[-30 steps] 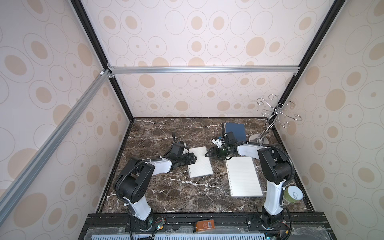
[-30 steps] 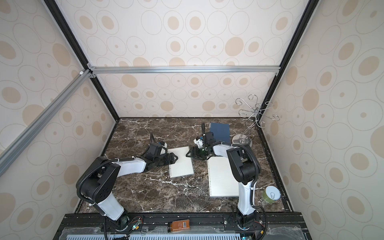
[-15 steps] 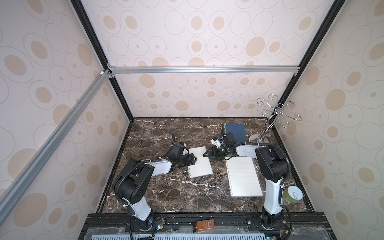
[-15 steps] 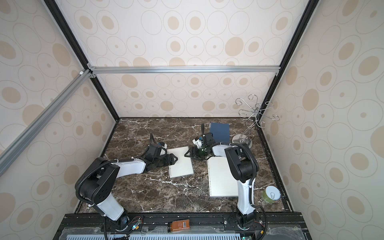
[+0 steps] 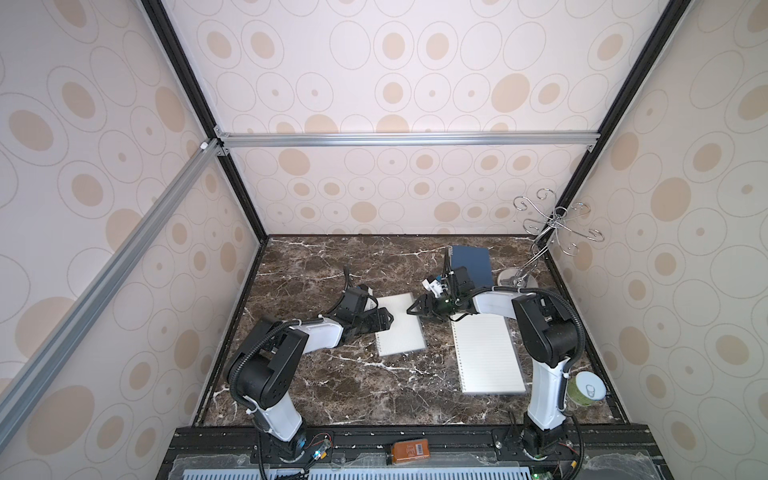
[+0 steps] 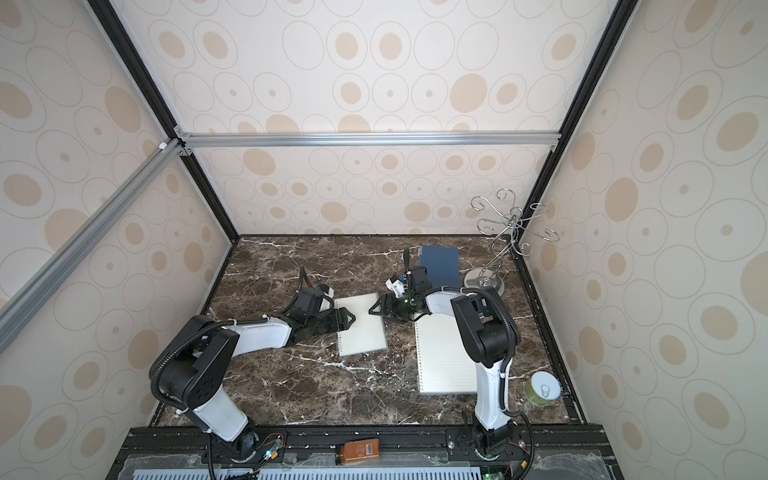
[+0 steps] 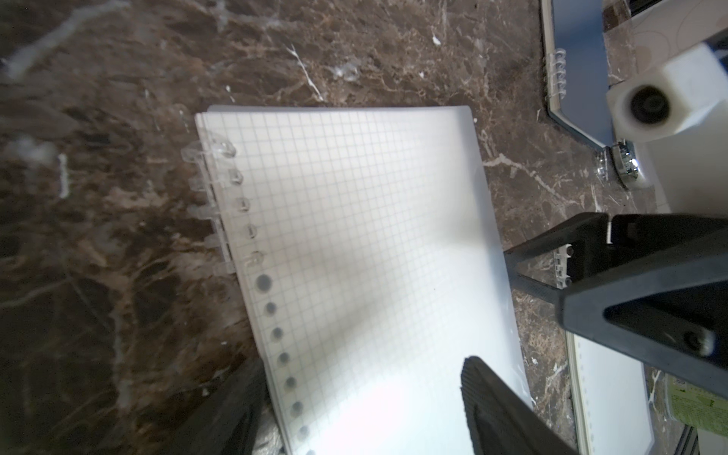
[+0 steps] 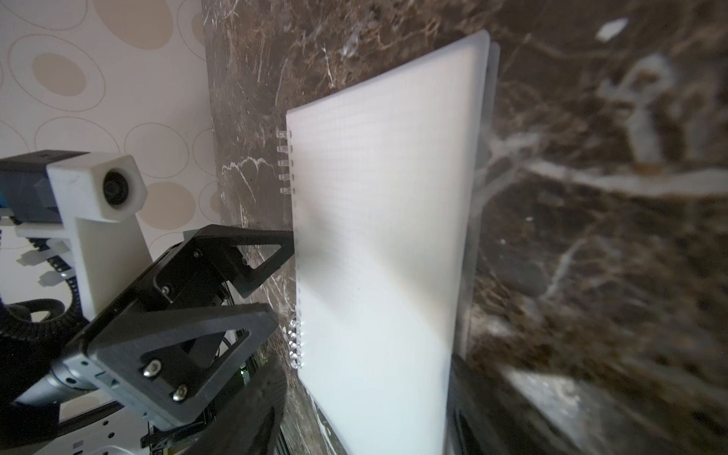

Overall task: Tear off pages from different notebooks
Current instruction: Open the notebook at the center of the board.

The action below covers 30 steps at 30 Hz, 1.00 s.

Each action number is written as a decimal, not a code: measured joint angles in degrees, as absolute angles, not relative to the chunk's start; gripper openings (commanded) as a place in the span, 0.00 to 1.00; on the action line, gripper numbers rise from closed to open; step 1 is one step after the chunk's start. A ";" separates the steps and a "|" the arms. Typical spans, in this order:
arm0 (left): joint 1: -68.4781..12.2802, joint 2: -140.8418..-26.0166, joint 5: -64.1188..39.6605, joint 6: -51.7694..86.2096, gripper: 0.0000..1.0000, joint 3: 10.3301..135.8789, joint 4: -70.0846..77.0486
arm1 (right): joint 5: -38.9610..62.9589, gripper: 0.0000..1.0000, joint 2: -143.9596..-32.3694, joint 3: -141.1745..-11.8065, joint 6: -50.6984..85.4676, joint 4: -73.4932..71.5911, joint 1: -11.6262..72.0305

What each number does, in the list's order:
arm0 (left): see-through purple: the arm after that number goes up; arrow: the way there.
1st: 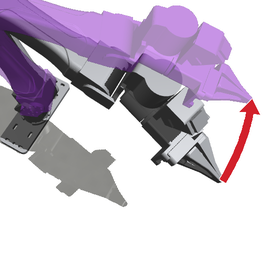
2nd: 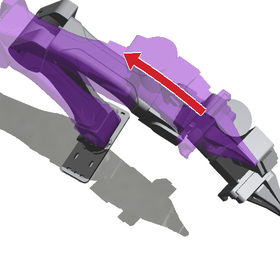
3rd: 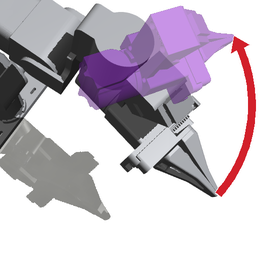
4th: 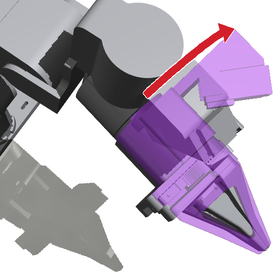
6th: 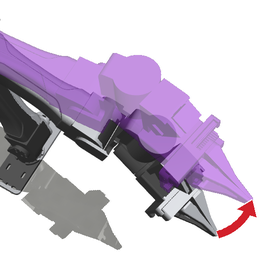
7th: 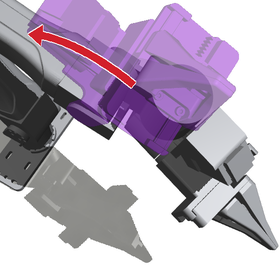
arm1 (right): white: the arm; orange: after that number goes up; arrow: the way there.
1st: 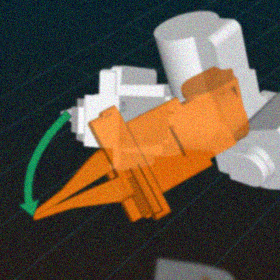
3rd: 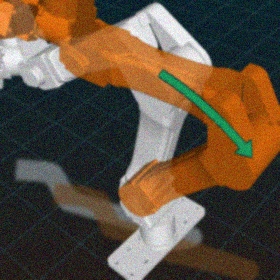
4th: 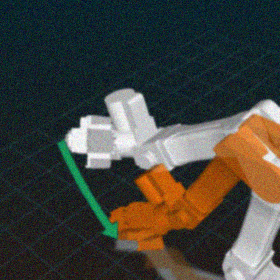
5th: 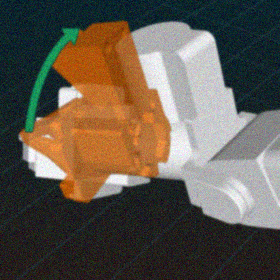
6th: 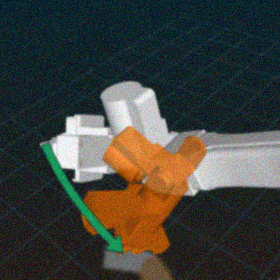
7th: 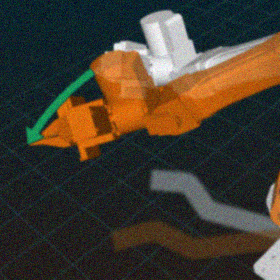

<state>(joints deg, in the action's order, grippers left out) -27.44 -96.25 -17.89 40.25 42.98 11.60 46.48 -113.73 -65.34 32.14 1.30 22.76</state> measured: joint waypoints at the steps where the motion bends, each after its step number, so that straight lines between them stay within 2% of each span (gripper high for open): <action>1: -27.44 -96.25 -17.89 40.25 0.79 42.98 11.60 | 46.50 0.66 -113.12 -65.12 32.14 1.32 22.76; 12: -28.05 -96.25 -18.35 41.04 0.77 42.54 12.69 | 49.10 0.66 -109.25 -62.30 35.42 -3.01 22.87; 23: -32.34 -96.23 -21.71 43.97 0.78 41.63 18.28 | 50.35 0.66 -104.38 -58.78 39.40 -6.59 22.98; 30: -31.59 -92.40 -18.55 42.57 0.79 42.50 12.91 | 50.37 0.67 -99.20 -58.89 39.48 -6.52 24.16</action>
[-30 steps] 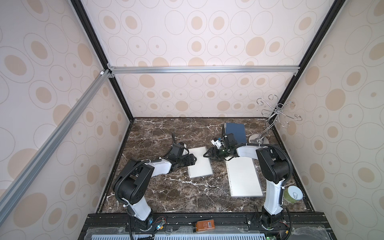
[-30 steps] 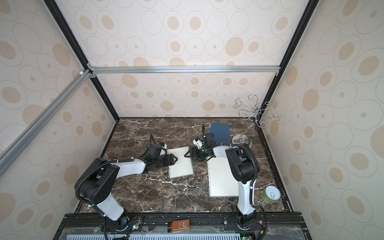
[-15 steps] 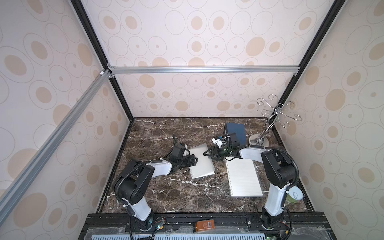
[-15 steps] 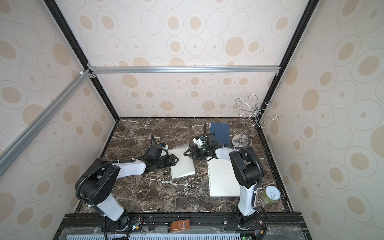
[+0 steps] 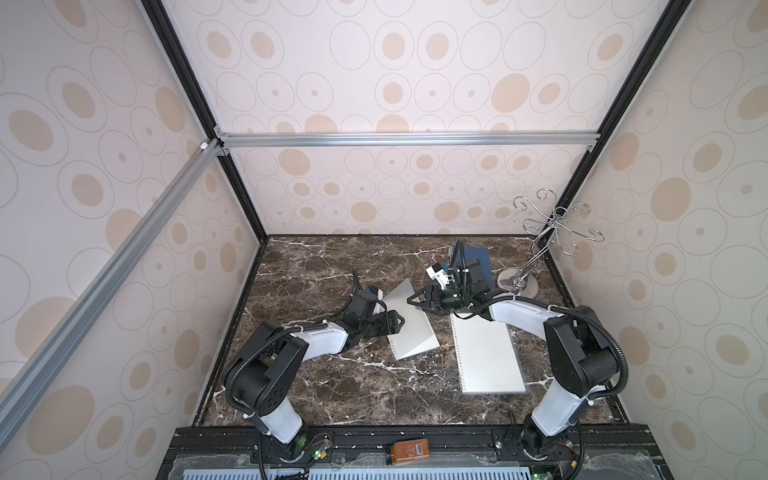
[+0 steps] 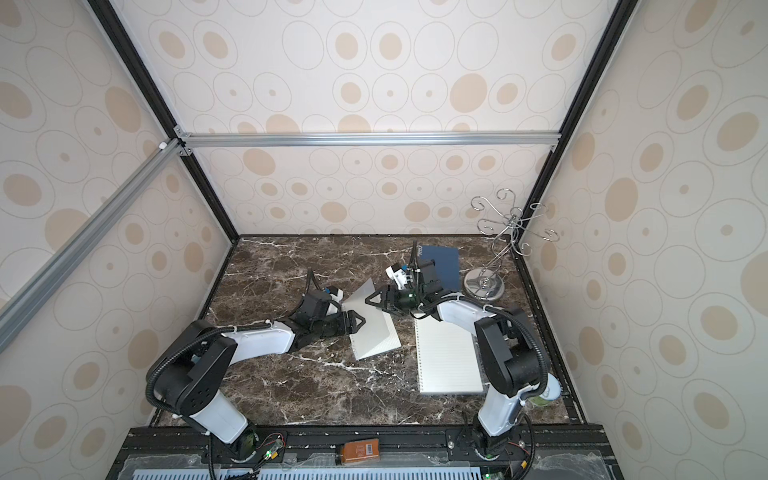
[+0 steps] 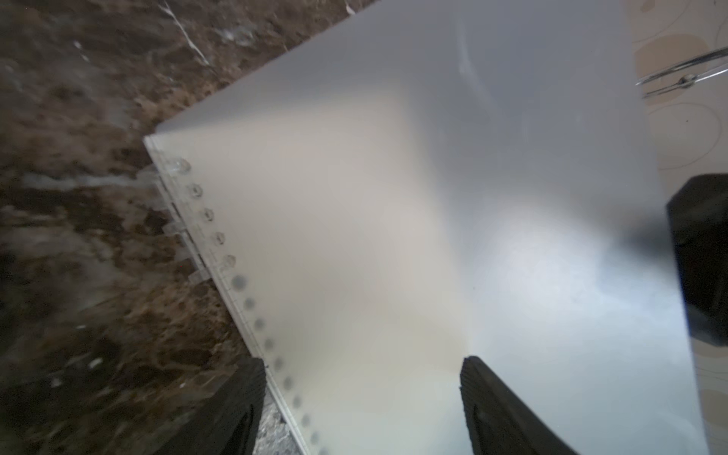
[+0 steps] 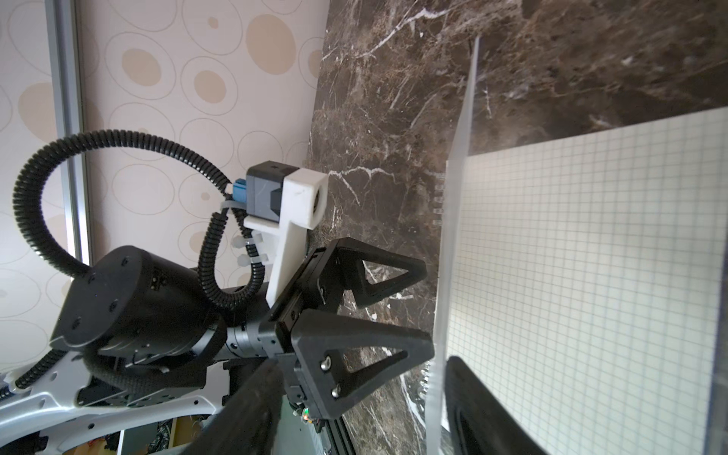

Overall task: Tear off pages from different notebooks
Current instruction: Open the notebook at the center of the board.

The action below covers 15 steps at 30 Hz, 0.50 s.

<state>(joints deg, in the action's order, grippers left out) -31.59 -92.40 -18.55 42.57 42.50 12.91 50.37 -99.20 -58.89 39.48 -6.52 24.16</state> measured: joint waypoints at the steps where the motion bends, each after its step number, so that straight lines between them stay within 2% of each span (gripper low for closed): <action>1: -31.14 -91.02 -18.11 42.35 0.79 42.50 12.12 | 50.37 0.67 -99.22 -58.98 39.48 -6.52 24.53; 15: -20.88 -74.52 -11.77 38.06 0.81 43.86 -1.93 | 50.00 0.69 -99.55 -63.59 39.66 -5.50 31.64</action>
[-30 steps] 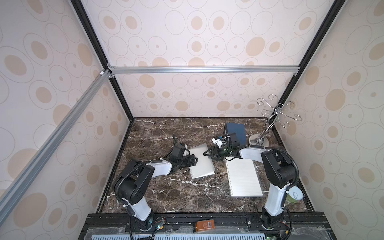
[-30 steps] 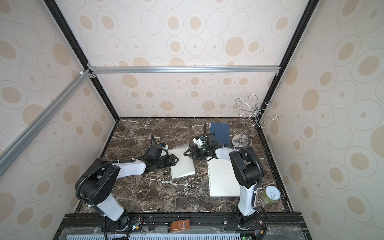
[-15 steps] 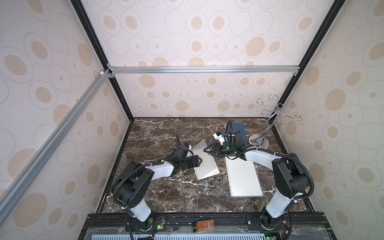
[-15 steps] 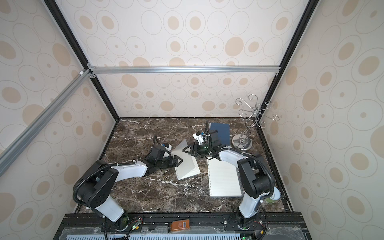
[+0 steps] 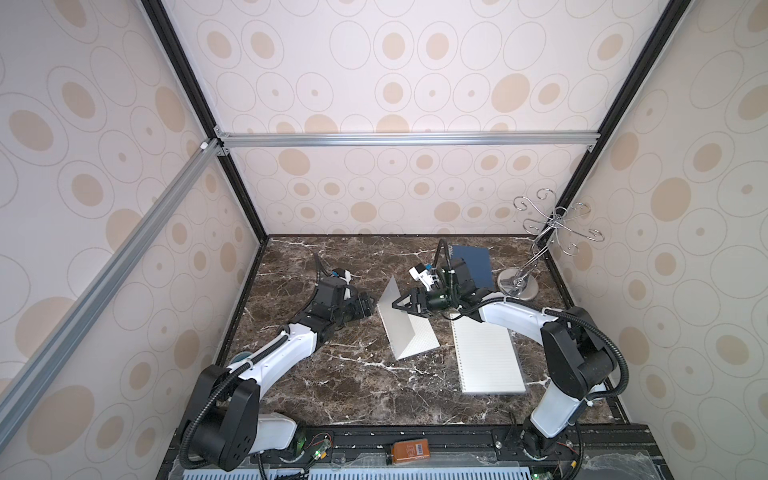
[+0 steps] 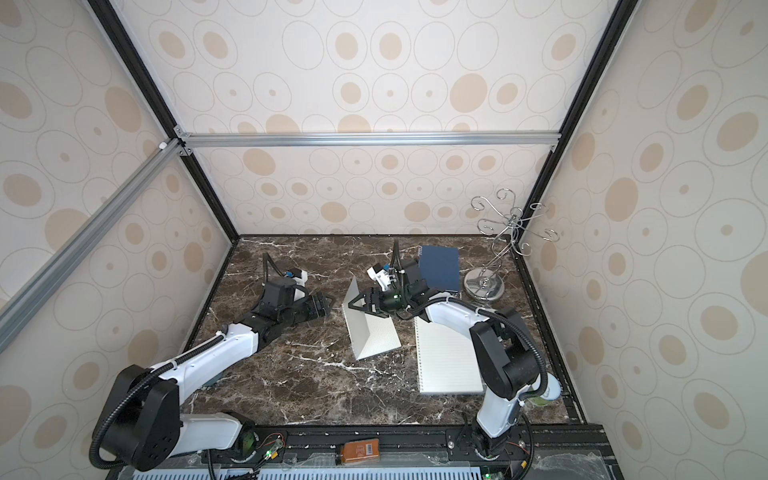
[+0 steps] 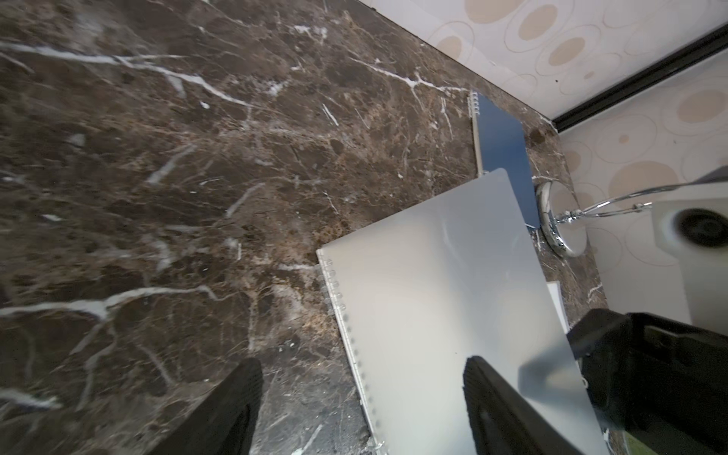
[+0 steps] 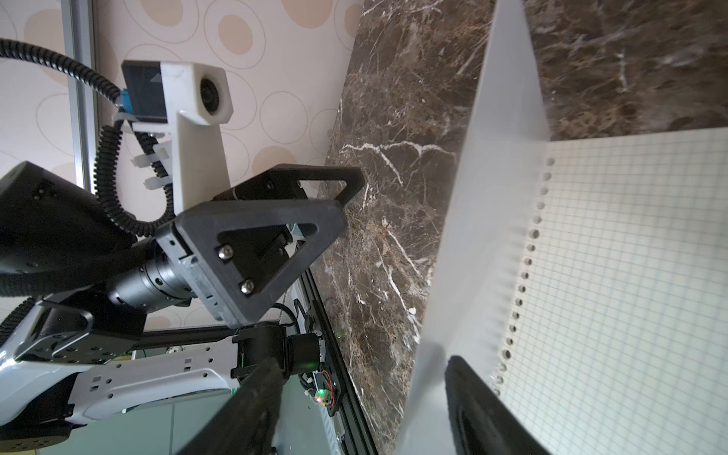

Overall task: Tear off pages from different notebooks
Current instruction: Open the notebook at the center of the board.

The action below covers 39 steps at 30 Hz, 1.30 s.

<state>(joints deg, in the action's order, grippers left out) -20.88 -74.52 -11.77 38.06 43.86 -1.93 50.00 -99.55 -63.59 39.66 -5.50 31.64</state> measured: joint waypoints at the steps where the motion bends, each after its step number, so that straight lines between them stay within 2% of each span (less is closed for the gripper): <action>1: -20.29 -73.63 -10.96 37.82 0.82 44.34 -3.29 | 49.89 0.69 -99.66 -64.14 39.66 -5.54 32.47; 12: -18.63 -66.81 -0.82 34.65 0.85 46.92 -11.57 | 48.99 0.69 -109.97 -71.66 40.05 -5.61 41.23; 20: -18.63 -66.92 -0.12 34.61 0.84 46.74 -12.47 | 44.53 0.68 -113.86 -74.78 35.55 1.96 42.92; 28: -19.49 -72.14 -5.15 37.01 0.80 41.12 -8.01 | 29.87 0.69 -107.31 -77.58 25.30 16.64 37.85; 32: -22.09 -76.73 -6.50 39.07 0.79 39.11 -6.15 | 22.44 0.69 -107.68 -81.56 20.80 23.38 33.89; 39: -26.85 -84.31 -9.67 41.82 0.77 39.20 -0.45 | 19.59 0.69 -111.31 -82.06 17.32 27.99 28.12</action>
<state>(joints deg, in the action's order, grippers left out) -26.85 -84.31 -9.67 41.82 39.20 -0.45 19.59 -111.31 -82.06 17.32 27.99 28.12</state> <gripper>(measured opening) 0.773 0.692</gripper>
